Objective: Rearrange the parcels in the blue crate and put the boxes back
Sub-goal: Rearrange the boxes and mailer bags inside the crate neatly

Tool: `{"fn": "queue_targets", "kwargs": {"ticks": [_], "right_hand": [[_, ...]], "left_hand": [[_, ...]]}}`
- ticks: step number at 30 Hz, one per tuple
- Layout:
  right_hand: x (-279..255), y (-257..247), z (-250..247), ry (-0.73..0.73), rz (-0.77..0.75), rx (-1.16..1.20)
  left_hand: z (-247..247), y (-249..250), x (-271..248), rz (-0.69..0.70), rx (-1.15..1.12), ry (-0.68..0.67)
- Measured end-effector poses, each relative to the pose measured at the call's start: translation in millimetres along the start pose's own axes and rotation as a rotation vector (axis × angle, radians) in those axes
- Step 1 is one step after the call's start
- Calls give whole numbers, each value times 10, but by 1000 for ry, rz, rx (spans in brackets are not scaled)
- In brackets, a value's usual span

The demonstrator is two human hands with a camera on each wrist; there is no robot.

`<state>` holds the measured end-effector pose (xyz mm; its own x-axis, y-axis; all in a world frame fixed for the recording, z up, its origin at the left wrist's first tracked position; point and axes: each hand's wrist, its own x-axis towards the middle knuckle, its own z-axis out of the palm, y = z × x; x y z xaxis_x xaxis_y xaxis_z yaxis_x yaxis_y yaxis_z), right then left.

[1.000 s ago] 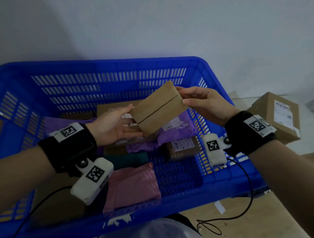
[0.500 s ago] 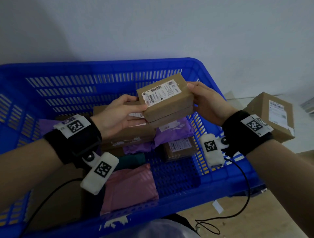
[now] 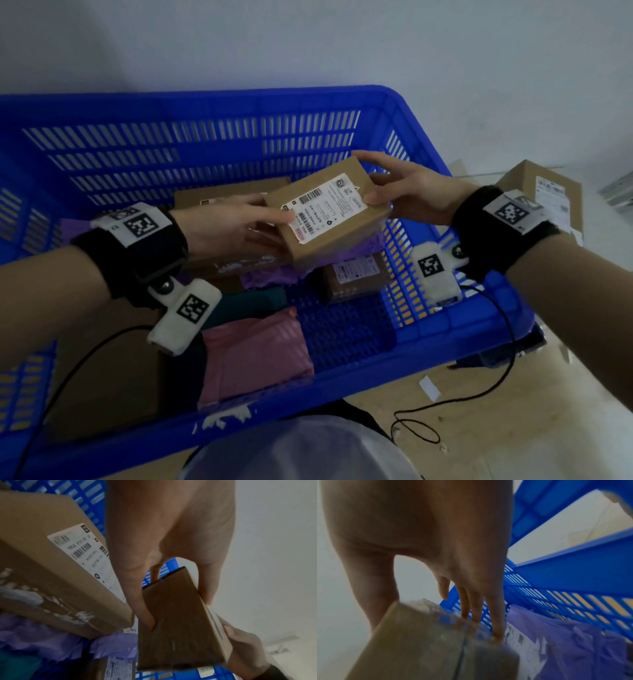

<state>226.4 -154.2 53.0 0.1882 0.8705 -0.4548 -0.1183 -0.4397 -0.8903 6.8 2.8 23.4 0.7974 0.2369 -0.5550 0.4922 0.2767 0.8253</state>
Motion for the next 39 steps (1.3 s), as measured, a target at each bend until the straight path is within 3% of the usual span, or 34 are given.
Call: {"fn": "queue_targets", "kwargs": {"ticks": [8, 12, 18, 21, 30, 34, 36, 39], "right_hand": [[12, 153, 77, -207, 304, -463], [154, 328, 247, -317, 304, -730], [331, 674, 436, -493, 311, -971], [385, 813, 496, -505, 335, -955], [530, 1074, 464, -499, 302, -1198], [625, 1173, 380, -453, 268, -1209], [649, 1186, 348, -433, 282, -1215], [655, 1202, 304, -396, 313, -1269]], "left_hand": [[47, -225, 12, -250, 275, -179], [135, -376, 100, -385, 333, -238], [304, -659, 351, -449, 338, -304], [386, -822, 493, -460, 302, -340], [514, -1205, 814, -458, 410, -365], [592, -1294, 936, -453, 327, -294], [645, -1305, 985, -399, 295, -307], [732, -1352, 1066, -442, 102, -332]]}}
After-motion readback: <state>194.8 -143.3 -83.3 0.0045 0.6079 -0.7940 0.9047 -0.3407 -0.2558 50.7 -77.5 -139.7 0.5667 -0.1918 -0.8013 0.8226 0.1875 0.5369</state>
